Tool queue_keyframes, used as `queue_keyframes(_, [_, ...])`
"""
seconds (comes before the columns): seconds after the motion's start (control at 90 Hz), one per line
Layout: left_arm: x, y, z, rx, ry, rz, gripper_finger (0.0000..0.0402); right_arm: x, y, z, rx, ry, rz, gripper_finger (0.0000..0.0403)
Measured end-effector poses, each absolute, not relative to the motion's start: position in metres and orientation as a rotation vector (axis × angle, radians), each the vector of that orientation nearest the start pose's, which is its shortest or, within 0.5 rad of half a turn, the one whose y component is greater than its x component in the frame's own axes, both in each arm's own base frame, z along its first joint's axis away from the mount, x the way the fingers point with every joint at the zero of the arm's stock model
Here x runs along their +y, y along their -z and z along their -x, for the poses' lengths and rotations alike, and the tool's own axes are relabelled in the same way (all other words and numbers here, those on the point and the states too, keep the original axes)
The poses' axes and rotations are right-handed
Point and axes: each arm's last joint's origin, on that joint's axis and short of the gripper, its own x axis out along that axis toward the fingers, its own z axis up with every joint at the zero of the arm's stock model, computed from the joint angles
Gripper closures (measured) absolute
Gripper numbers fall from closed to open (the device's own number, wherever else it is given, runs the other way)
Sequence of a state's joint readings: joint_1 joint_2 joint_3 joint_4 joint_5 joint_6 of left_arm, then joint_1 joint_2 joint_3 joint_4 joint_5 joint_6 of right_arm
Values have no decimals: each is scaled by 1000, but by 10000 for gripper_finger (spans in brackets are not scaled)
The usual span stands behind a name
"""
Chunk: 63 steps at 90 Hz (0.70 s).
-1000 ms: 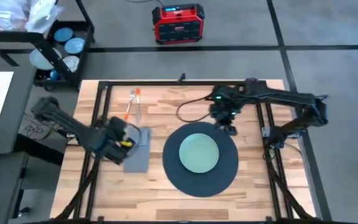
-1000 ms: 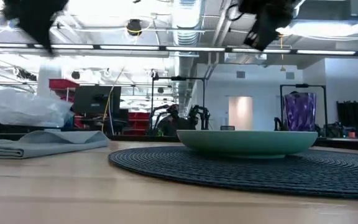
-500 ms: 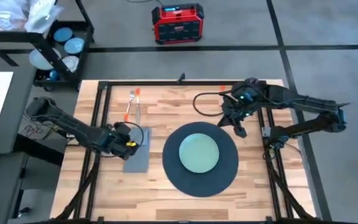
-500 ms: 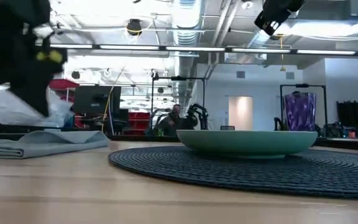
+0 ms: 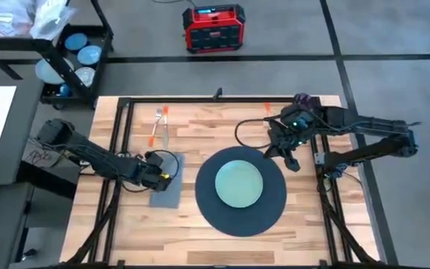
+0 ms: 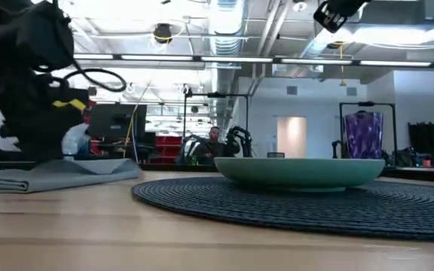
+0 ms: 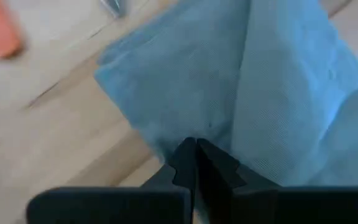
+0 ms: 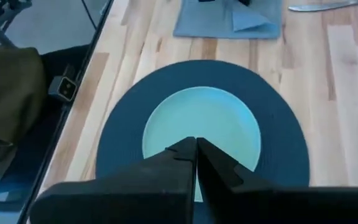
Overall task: Set table place
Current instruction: Fold the grey napkin
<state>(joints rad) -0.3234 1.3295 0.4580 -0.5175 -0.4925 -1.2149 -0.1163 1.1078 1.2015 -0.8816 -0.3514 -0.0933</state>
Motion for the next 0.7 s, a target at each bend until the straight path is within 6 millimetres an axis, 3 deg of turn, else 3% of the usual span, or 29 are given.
queue_keyframes(0.256, [-48,-121,-192,922,-824,509,402,-11,-357,-205,753,-224,-74,403])
queue_keyframes(0.7, [-56,-149,-227,811,-673,559,402,-9,-351,-215,775,-255,1,398])
